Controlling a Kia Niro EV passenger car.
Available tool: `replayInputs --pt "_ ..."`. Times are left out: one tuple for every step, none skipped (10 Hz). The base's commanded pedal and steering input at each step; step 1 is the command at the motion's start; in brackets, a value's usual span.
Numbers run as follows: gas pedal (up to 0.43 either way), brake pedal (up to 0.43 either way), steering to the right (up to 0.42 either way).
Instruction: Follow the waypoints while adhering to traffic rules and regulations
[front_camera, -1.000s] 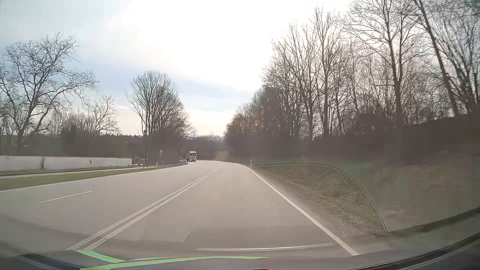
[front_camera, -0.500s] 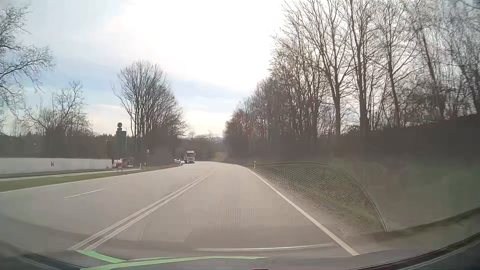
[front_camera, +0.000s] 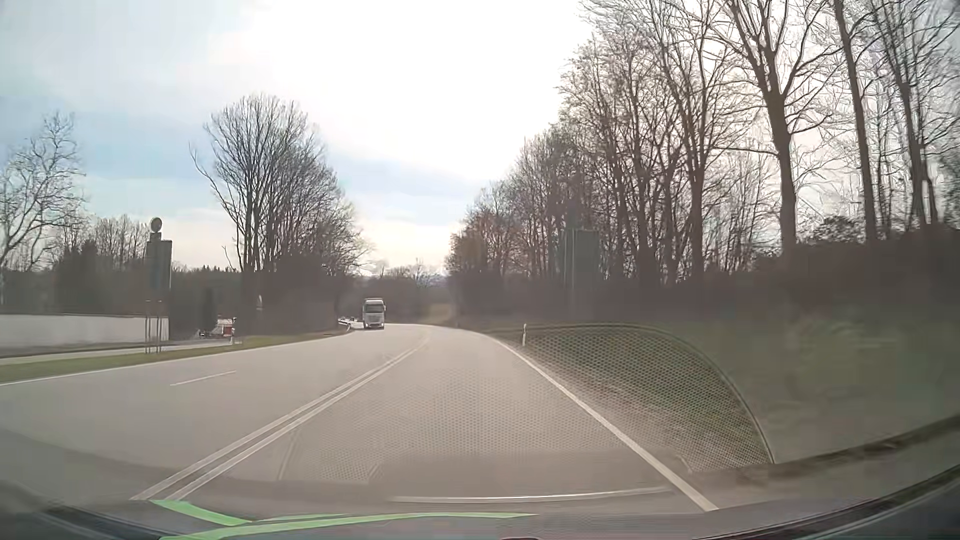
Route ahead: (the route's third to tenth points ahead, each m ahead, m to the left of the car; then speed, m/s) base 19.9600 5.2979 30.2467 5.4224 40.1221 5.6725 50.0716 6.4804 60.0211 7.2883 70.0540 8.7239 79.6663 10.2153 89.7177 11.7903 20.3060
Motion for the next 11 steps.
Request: replayInputs --pt "0.0 0.0 -0.002" --pt "0.0 0.0 -0.004" --pt "0.0 0.0 -0.005" --pt "0.0 0.0 -0.005" --pt "0.0 0.0 -0.005" --pt "0.0 0.0 -0.005" --pt "0.0 0.0 -0.005" --pt "0.0 0.0 -0.006" --pt "0.0 0.0 -0.007" --pt "0.0 0.0 -0.008" --pt "0.0 0.0 -0.009"
